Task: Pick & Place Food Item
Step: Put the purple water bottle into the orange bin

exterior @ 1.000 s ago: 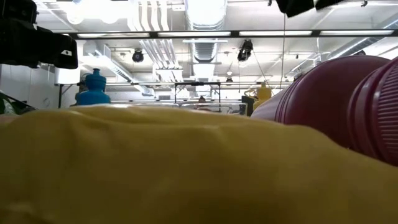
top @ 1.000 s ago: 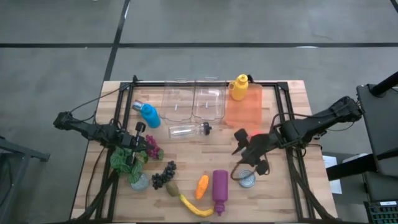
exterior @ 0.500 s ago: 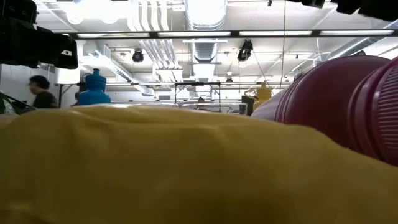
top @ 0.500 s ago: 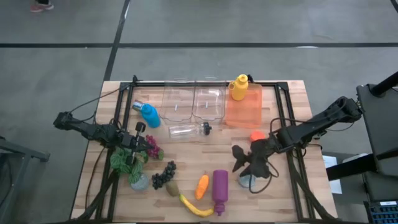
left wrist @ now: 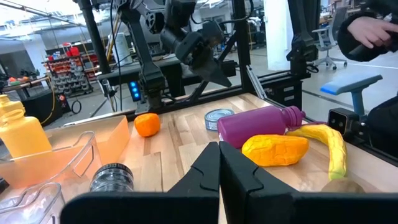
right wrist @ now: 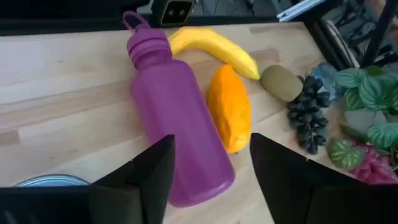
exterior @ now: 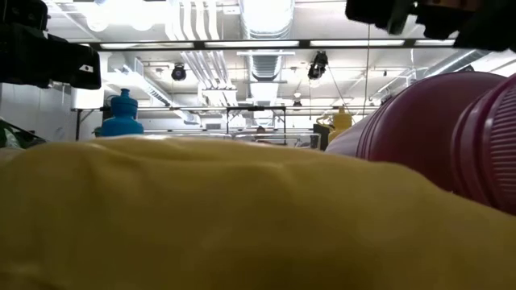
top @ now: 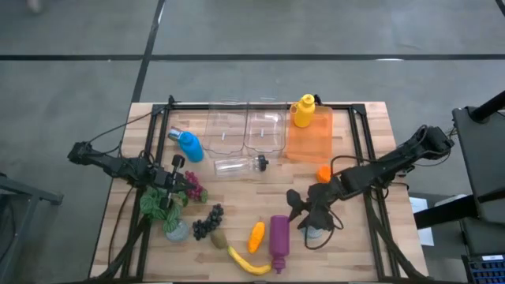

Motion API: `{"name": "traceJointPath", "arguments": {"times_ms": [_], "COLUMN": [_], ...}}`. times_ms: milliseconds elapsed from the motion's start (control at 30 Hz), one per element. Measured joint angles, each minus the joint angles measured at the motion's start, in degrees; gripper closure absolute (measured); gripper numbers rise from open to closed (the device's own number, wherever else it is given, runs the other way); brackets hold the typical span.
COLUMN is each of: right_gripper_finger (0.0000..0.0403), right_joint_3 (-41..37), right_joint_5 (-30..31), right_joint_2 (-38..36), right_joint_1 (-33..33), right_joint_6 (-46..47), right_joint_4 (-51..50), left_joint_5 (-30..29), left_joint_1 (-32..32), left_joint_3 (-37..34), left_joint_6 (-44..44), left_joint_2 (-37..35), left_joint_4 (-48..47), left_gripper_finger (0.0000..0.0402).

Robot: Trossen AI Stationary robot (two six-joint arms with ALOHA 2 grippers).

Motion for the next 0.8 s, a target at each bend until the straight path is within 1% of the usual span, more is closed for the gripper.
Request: {"name": "traceJointPath", "arguments": {"times_ms": [100, 200, 267, 367, 467, 667, 800], "right_gripper_finger": [0.0145, 0.0096, 0.0068, 0.0045, 0.0045, 0.0082, 0.0101], "right_joint_3": [0.2, 0.2, 0.2, 0.2, 0.2, 0.2, 0.6], "right_joint_5": [0.1, 0.0, -1.3, -4.4, -6.1, -9.4, -10.0], "right_joint_2": [2.5, 4.8, 6.7, 9.2, 11.8, 15.3, 16.9], "right_joint_1": [0.0, 0.0, 0.0, 0.0, 0.0, 0.1, 0.1], "right_joint_6": [0.7, -0.6, -1.2, -4.1, -8.4, -8.1, -8.4], "right_joint_4": [5.4, 10.9, 13.3, 14.5, 14.6, 19.7, 20.2], "left_joint_5": [0.0, 0.0, 0.0, 0.0, 0.0, 0.0, 0.0], "left_joint_1": [0.0, 0.0, 0.0, 0.0, 0.0, 0.0, 0.0], "left_joint_3": [0.0, 0.0, 0.0, 0.0, 0.0, 0.0, 0.0], "left_joint_6": [0.0, 0.0, 0.0, 0.0, 0.0, 0.0, 0.0], "left_joint_2": [0.2, 0.3, 0.5, 0.8, 0.9, 1.0, 1.0], "left_joint_4": [0.0, 0.0, 0.0, 0.0, 0.0, 0.0, 0.0], "left_gripper_finger": [0.0400, 0.0400, 0.0400, 0.0400, 0.0400, 0.0400, 0.0400]}}
